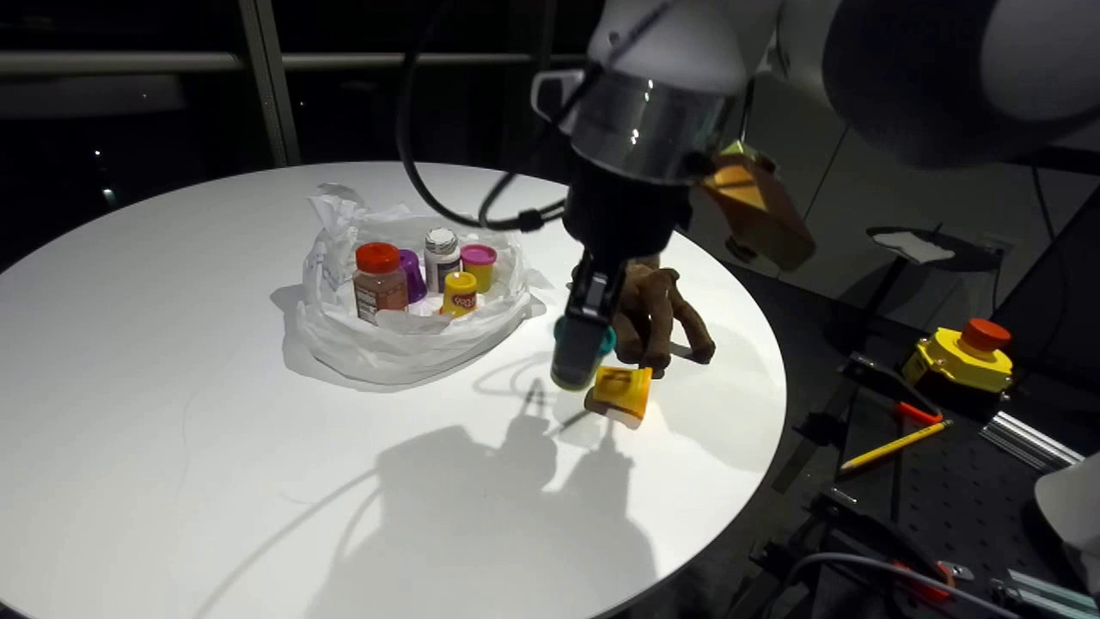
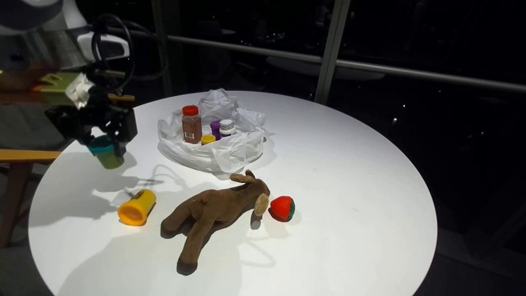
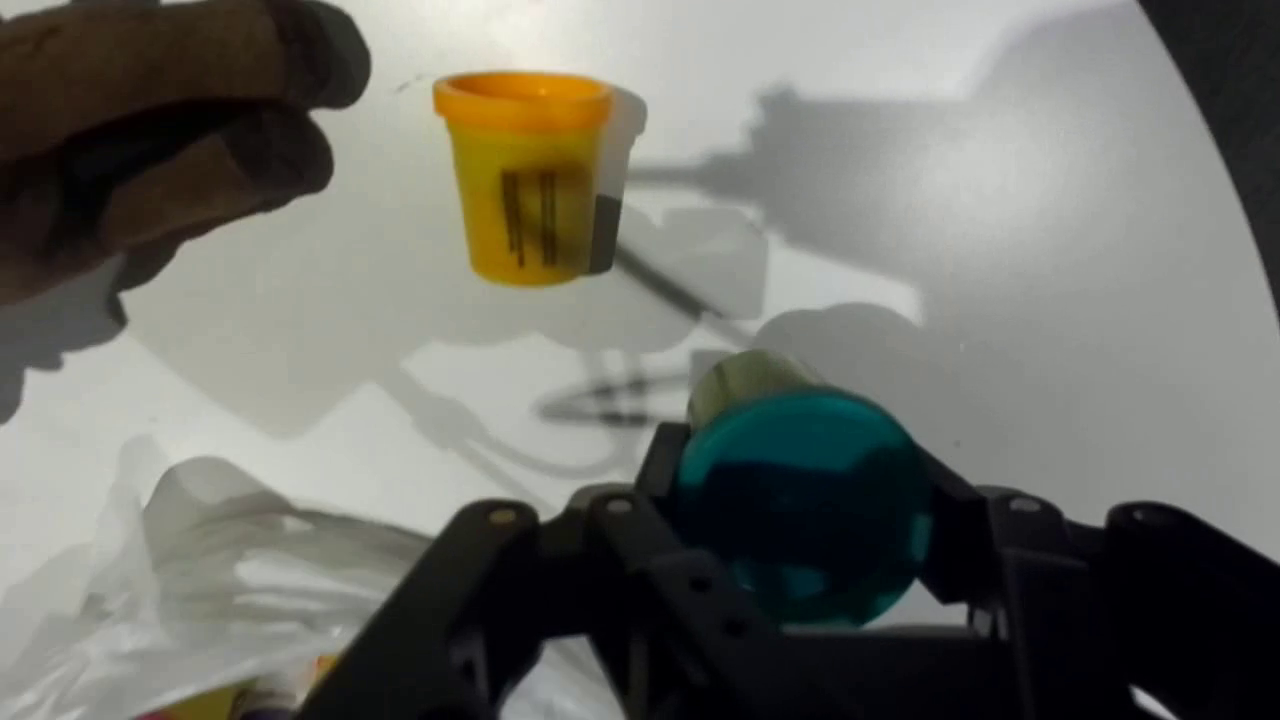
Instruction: Put the contents on the table inside the plastic bag.
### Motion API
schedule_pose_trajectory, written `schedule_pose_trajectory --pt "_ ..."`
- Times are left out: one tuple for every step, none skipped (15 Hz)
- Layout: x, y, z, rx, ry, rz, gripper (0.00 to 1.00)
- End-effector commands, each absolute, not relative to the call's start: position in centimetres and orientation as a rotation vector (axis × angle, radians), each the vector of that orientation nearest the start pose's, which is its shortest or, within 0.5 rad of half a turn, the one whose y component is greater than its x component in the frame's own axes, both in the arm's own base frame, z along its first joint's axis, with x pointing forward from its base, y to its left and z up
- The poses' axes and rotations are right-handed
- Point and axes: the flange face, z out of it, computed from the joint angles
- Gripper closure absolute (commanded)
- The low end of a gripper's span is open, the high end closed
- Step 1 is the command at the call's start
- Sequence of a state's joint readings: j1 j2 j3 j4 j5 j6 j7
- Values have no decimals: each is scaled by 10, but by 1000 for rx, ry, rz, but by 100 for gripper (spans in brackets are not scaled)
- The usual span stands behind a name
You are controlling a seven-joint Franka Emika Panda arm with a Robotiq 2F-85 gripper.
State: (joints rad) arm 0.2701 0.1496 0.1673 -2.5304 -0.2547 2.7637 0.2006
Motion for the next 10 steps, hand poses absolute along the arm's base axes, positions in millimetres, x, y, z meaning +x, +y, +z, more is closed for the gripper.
schedule_pose_trajectory --pt "468 215 283 -3101 -681 -287 81" --pt "482 216 286 -3089 -680 -301 81" --pt "495 216 288 -3078 -675 -312 81" --pt "507 215 288 -3071 -668 -322 81" --pt "520 212 284 -3067 -677 -326 81" --pt "530 211 281 -3065 -689 -336 81" --pt "542 208 275 -3066 -693 -349 81" --pt "552 208 268 -3060 -689 -344 81" --pt "561 207 260 -3058 -689 -340 81" --pt "570 208 252 -3055 -687 -334 81"
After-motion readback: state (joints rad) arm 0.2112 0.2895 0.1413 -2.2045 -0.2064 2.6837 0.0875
